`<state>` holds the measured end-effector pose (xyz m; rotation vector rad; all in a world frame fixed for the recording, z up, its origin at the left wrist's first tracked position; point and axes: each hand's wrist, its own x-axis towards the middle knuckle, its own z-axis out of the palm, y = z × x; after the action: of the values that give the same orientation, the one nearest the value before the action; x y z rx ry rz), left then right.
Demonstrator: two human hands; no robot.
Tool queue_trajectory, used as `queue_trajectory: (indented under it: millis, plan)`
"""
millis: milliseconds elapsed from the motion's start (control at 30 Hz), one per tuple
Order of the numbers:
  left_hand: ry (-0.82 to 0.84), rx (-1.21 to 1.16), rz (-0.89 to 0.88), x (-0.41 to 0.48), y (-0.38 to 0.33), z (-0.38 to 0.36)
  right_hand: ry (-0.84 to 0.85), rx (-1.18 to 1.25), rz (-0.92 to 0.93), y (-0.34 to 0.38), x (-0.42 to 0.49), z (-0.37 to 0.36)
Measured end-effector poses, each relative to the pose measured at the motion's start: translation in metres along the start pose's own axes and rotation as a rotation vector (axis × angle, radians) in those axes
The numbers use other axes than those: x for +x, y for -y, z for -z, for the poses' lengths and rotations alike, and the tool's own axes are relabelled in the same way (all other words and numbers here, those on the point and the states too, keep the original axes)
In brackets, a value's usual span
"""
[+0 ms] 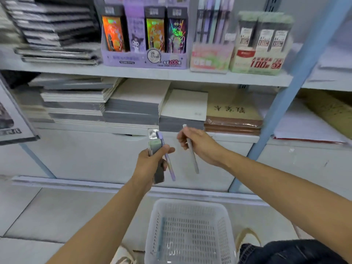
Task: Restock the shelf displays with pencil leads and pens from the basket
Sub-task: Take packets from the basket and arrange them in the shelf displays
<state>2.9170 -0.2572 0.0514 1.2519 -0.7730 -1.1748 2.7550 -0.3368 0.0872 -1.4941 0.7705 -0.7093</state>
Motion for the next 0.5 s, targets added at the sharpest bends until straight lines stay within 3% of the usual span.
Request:
queue_trajectory:
  millis: [100,267,500]
  plan:
    - [0.157,-0.003,0.027,-0.011,-0.026,-0.019,-0.133,-0.095,0.118,0.041,-0.008,0.005]
    - [0.357,0.026,-0.028,-0.026,-0.061,-0.055,-0.228,-0.005,0.273,0.093,-0.025,0.013]
    - [0.248,0.168,-0.252,-0.03,-0.106,-0.077,-0.372,-0.092,0.382,0.144,-0.039,0.047]
